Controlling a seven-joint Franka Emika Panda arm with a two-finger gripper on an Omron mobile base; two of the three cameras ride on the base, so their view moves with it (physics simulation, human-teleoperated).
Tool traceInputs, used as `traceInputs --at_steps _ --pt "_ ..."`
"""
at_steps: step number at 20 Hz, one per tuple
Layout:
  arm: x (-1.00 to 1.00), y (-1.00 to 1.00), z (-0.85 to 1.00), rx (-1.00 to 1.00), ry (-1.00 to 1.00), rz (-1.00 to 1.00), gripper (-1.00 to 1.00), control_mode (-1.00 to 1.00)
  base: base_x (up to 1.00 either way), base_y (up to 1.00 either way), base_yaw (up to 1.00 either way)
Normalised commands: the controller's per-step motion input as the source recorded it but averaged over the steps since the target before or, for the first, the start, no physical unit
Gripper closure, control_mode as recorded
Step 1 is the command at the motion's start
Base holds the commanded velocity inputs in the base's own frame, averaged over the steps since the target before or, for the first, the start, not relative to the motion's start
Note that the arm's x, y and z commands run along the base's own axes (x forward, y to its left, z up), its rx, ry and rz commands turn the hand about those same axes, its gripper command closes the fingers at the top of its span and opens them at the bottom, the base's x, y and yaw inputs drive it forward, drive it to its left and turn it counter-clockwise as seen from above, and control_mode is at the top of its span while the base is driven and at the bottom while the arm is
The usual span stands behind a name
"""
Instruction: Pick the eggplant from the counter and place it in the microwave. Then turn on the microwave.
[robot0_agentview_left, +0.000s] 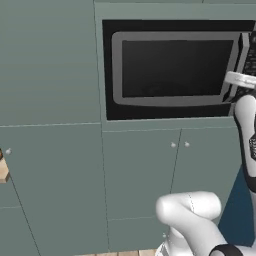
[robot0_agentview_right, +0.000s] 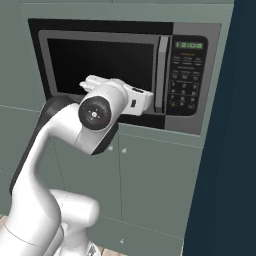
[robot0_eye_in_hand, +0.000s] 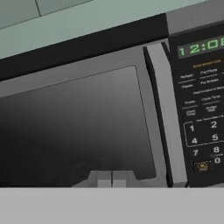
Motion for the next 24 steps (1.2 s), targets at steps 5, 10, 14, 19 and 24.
traceInputs --at_steps 5,10,14,19,24 --pt "-0.14 -0.04 0.0 0.14 0.0 -0.06 1.0 -1.0 0.0 0.0 0.0" --pt "-0.12 -0.09 0.0 0.15 0.0 -0.07 1.0 -1.0 0.0 0.0 0.0" --pt "-0.13 -0.15 0.0 0.16 0.0 -0.08 1.0 -1.0 0.0 0.0 0.0" --pt "-0.17 -0.17 0.0 0.15 0.0 -0.09 1.0 -1.0 0.0 0.0 0.0" --pt "-0.19 -0.15 0.0 0.13 0.0 -0.08 1.0 -1.0 0.0 0.0 0.0"
